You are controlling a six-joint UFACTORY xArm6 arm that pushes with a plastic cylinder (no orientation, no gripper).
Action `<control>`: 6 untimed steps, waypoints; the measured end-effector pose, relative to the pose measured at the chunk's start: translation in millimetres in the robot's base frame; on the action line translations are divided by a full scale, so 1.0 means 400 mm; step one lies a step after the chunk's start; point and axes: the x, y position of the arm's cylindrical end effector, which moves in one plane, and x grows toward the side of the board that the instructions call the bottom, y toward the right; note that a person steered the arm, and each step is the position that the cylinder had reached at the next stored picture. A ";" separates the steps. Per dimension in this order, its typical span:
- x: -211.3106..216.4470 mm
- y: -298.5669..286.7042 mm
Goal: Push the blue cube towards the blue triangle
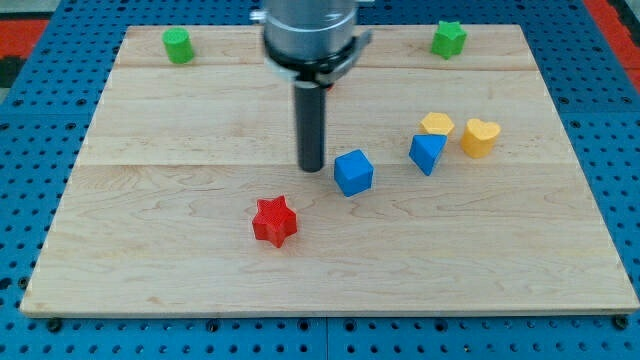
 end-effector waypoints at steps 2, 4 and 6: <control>0.078 0.201; -0.047 0.240; 0.306 0.188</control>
